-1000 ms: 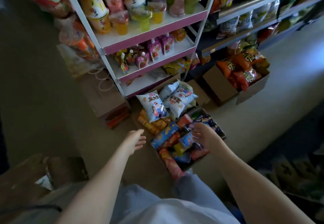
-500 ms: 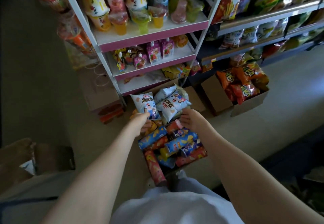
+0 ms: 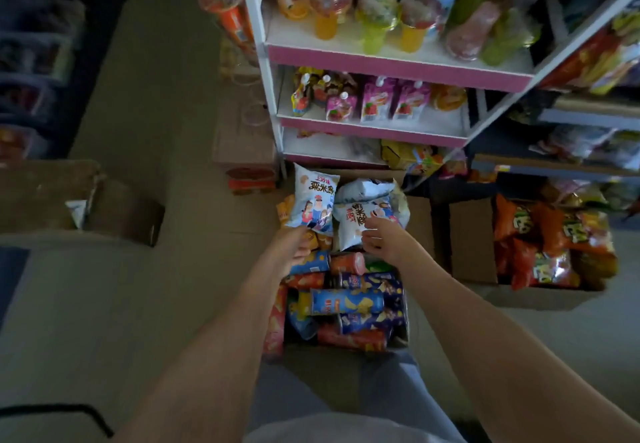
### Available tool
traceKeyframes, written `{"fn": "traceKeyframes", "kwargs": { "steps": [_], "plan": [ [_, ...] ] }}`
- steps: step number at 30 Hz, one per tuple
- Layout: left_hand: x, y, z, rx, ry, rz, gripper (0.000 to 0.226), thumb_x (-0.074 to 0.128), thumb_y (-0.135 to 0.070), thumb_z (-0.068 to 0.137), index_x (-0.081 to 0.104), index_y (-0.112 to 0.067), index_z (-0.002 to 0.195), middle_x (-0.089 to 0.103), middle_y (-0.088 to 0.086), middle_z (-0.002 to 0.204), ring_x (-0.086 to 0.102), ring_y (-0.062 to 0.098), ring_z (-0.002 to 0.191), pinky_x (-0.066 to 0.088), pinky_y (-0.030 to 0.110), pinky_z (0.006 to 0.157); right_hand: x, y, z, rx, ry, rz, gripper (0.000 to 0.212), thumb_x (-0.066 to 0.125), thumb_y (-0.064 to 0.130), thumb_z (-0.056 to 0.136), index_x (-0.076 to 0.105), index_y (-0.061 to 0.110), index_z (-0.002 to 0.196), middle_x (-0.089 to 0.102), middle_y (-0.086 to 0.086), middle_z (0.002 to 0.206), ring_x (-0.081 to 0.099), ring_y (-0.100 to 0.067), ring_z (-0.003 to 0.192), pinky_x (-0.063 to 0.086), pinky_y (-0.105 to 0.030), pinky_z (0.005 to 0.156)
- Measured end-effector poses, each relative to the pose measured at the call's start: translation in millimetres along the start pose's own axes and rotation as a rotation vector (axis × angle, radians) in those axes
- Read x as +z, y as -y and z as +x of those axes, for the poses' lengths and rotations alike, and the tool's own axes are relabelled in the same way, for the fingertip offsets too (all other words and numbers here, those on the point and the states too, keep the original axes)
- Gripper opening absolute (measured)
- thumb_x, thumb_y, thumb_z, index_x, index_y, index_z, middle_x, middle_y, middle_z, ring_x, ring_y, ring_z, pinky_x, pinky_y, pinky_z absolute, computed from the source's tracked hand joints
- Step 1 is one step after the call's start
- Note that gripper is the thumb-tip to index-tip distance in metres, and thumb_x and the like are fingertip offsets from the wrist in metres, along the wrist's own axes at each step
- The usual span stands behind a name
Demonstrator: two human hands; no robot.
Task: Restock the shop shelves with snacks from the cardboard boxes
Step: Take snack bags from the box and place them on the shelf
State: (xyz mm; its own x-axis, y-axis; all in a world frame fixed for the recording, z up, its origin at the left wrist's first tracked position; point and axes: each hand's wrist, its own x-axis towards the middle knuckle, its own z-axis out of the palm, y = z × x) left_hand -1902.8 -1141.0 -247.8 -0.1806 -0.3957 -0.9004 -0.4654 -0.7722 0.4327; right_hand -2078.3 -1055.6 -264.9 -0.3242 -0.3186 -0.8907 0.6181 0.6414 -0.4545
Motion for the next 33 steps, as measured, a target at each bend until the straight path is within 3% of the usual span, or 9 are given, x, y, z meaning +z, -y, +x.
{"fn": "traceKeyframes", "kwargs": {
  "steps": [4,7,10,12,15,19,24,29,33],
  "plan": [
    [42.4,29.5,7.6,-0.084,-0.132,-0.173,0.040,0.046,-0.030,0.100,0.051,-0.004,0.130,0.058,0.001,0.089,0.057,0.014,0.077,0.044,0.032,0.084,-28.1,1.6,30.1,0.035,0.101,-0.227,0.017,0.055,0.023,0.096,0.054,0.011,0.108,0.053,-0.008,0.091,0.055,-0.021,0.084,0.046,-0.035,0.082],
    [73.2,50.5,-2.7,-0.119,-0.177,-0.269,0.038,0.044,-0.027,0.101,0.049,-0.005,0.132,0.060,0.006,0.103,0.060,0.021,0.093,0.046,0.034,0.087,-48.1,5.1,34.9,0.041,0.131,-0.331,0.021,0.055,0.021,0.097,0.051,0.009,0.113,0.056,-0.012,0.103,0.054,-0.025,0.100,0.045,-0.036,0.087],
    [97.8,62.4,-17.4,-0.172,-0.190,-0.325,0.039,0.045,-0.027,0.102,0.050,-0.006,0.133,0.061,0.009,0.116,0.060,0.022,0.103,0.047,0.032,0.083,-67.0,9.4,32.1,0.054,0.151,-0.393,0.023,0.056,0.021,0.096,0.049,0.008,0.114,0.054,-0.013,0.108,0.056,-0.024,0.094,0.044,-0.036,0.084],
    [109.0,66.8,-22.8,-0.194,-0.206,-0.355,0.036,0.048,-0.027,0.101,0.053,-0.006,0.130,0.063,0.006,0.108,0.061,0.019,0.093,0.048,0.030,0.073,-78.3,10.5,29.1,0.055,0.161,-0.423,0.021,0.055,0.021,0.096,0.048,0.009,0.112,0.054,-0.012,0.104,0.056,-0.021,0.083,0.043,-0.035,0.083],
    [122.8,66.2,-28.7,-0.186,-0.223,-0.338,0.032,0.049,-0.026,0.100,0.054,-0.006,0.124,0.063,0.004,0.100,0.061,0.015,0.079,0.050,0.029,0.069,-92.8,17.4,21.4,0.040,0.150,-0.435,0.023,0.055,0.021,0.096,0.048,0.009,0.114,0.056,-0.010,0.103,0.056,-0.022,0.093,0.045,-0.034,0.079],
    [145.3,52.9,-26.0,-0.156,-0.188,-0.323,0.028,0.047,-0.025,0.101,0.056,-0.005,0.117,0.061,0.005,0.091,0.062,0.018,0.088,0.049,0.030,0.073,-116.3,33.3,15.6,0.000,0.131,-0.429,0.029,0.057,0.022,0.095,0.049,0.009,0.120,0.053,-0.006,0.090,0.052,-0.016,0.074,0.042,-0.027,0.061],
    [182.6,41.2,-15.2,-0.089,-0.183,-0.334,0.028,0.043,-0.020,0.102,0.051,-0.015,0.076,0.056,-0.001,0.075,0.053,0.011,0.064,0.043,0.024,0.061,-146.0,59.0,40.8,-0.002,0.087,-0.538,0.031,0.059,0.024,0.093,0.056,0.005,0.116,0.052,-0.006,0.085,0.048,-0.016,0.066,0.041,-0.027,0.057],
    [209.8,32.8,14.1,-0.230,-0.241,-0.521,0.043,0.042,-0.019,0.102,0.038,-0.016,0.060,0.041,-0.004,0.049,0.033,0.009,0.052,0.026,0.021,0.050,-158.5,90.1,84.1,0.009,0.119,-0.695,0.018,0.057,0.022,0.096,0.053,0.008,0.107,0.052,-0.006,0.089,0.051,-0.015,0.077,0.045,-0.026,0.062],
    [239.9,36.4,48.3,-0.277,-0.353,-0.693,0.027,0.049,-0.026,0.099,0.050,-0.012,0.075,0.046,0.000,0.058,0.042,0.013,0.050,0.038,0.024,0.051,-161.7,112.0,126.2,0.041,0.187,-0.868,0.012,0.057,0.020,0.095,0.053,0.010,0.101,0.055,-0.004,0.087,0.055,-0.019,0.087,0.047,-0.029,0.073]
  ]
}}
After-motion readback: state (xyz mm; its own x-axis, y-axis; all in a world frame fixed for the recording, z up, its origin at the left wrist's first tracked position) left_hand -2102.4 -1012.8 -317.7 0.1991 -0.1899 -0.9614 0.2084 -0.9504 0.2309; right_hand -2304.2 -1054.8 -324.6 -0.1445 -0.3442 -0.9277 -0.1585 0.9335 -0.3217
